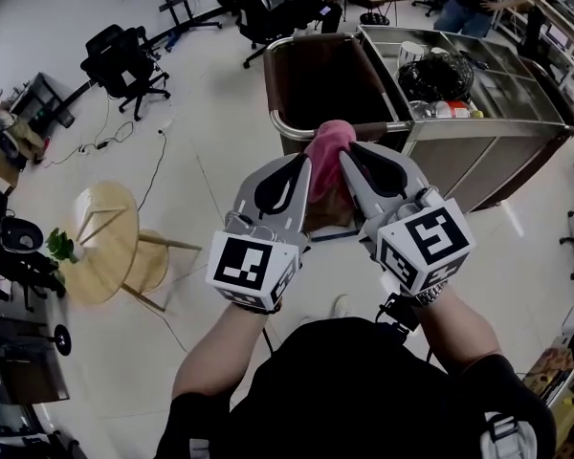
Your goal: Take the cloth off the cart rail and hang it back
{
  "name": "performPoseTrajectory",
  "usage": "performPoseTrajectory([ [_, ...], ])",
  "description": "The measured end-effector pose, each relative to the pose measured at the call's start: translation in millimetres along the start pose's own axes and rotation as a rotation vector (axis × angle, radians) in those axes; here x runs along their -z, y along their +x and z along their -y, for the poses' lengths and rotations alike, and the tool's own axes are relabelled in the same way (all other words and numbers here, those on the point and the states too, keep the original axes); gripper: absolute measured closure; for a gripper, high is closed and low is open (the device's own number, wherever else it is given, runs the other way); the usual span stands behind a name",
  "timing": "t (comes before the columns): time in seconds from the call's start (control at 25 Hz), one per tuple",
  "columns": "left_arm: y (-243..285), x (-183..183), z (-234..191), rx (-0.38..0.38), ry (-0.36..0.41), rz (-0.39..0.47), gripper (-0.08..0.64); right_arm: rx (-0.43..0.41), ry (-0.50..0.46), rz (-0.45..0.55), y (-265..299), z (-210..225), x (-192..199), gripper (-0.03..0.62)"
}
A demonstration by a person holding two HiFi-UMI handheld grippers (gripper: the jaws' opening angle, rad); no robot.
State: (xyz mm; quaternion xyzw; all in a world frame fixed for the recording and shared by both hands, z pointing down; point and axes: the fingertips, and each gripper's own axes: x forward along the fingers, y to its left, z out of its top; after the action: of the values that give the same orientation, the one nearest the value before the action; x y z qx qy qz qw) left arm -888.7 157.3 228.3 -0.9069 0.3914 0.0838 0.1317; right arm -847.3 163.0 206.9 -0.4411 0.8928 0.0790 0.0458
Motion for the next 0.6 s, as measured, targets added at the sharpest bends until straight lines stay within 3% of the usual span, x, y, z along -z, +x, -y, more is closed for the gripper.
performPoseTrajectory([
  [0.6,-10,0,7,-0.008,-0.002,0.003,0.557,0.000,0.002,-0.015,-5,-8,4,0.558],
])
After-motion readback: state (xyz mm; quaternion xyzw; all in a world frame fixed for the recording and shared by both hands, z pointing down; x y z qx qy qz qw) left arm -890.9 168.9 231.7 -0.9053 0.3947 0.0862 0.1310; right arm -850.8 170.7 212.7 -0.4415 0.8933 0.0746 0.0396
